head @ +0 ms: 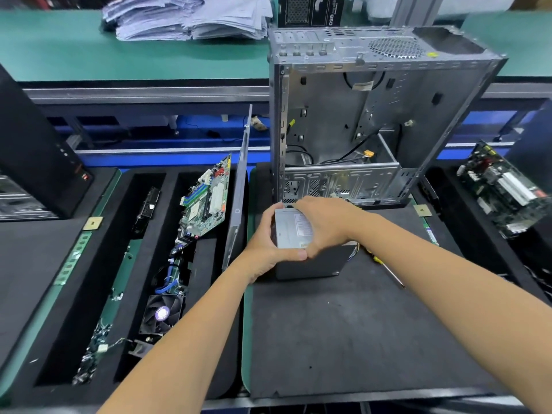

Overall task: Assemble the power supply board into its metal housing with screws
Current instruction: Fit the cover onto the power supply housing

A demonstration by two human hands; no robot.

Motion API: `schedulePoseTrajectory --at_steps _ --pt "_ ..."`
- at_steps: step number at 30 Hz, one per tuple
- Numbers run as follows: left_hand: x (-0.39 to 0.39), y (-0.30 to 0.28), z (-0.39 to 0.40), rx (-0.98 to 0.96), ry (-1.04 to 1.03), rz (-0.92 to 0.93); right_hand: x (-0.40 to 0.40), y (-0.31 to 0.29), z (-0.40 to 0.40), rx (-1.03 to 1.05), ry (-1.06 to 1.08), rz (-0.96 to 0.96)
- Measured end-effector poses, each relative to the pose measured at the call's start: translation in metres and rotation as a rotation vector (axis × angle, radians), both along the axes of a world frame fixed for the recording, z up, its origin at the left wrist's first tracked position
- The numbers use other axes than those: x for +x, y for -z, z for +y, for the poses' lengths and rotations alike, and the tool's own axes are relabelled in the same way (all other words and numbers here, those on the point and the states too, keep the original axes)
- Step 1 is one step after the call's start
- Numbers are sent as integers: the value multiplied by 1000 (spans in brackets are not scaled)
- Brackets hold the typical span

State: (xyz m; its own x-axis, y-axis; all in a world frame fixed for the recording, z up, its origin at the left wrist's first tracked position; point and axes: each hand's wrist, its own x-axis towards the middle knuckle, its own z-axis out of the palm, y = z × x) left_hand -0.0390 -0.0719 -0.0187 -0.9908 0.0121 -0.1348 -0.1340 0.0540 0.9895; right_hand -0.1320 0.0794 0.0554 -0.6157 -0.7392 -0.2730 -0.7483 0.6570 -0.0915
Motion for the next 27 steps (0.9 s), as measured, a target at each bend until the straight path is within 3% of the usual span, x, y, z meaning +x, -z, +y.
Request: schedulePoseTrajectory --at_steps 9,18,20,24,27 --pt "-3 5 6 -61 -75 79 0 -4 5 26 4 -23" --pt "-2 -5 5 -210 -17 29 0 -11 11 76 -3 -58" --pt "-3 -10 7 -401 -25 92 -4 -15 18 191 -3 -11" --pt "-20 -27 20 -1036 173 271 -12 -16 31 257 110 -104" --pt "-36 -36 35 -1219 298 255 -14 -15 34 215 87 -64"
